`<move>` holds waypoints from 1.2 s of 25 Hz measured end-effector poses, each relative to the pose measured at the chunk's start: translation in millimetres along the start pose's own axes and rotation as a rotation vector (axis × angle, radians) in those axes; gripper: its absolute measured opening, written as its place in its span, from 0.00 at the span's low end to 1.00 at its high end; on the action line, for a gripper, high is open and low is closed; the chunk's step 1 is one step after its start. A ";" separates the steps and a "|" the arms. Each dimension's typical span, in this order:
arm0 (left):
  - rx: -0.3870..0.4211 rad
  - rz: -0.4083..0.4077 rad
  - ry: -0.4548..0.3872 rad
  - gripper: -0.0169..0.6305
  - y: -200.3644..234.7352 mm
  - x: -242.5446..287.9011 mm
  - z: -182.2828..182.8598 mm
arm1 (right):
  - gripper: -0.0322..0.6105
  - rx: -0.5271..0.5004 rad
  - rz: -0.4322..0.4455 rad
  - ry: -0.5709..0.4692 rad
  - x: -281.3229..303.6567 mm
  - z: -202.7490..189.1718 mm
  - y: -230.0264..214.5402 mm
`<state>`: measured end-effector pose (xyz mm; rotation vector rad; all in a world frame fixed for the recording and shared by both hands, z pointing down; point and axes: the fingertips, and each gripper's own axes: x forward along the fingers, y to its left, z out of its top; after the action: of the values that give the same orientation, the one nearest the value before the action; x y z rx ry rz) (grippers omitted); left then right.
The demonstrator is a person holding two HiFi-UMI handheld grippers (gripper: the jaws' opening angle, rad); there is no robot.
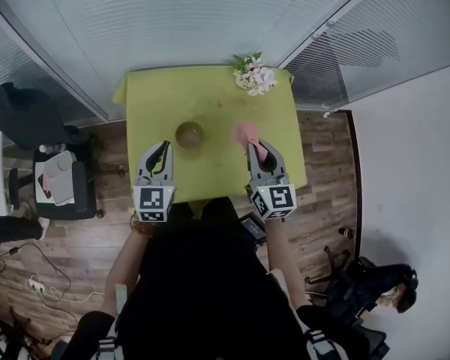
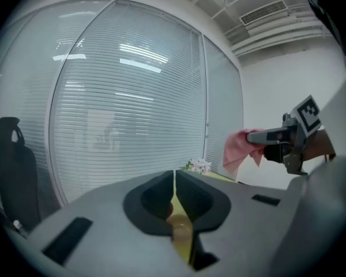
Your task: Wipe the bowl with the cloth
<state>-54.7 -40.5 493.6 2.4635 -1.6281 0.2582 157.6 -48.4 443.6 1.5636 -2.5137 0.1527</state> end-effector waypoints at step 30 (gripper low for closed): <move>-0.294 -0.056 0.499 0.15 31.2 132.4 -204.8 | 0.10 -0.329 0.375 0.280 203.8 -183.0 51.6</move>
<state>-41.8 -121.0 725.5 2.0124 -1.2799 0.5330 40.7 -171.7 664.6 0.8759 -2.4261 0.0034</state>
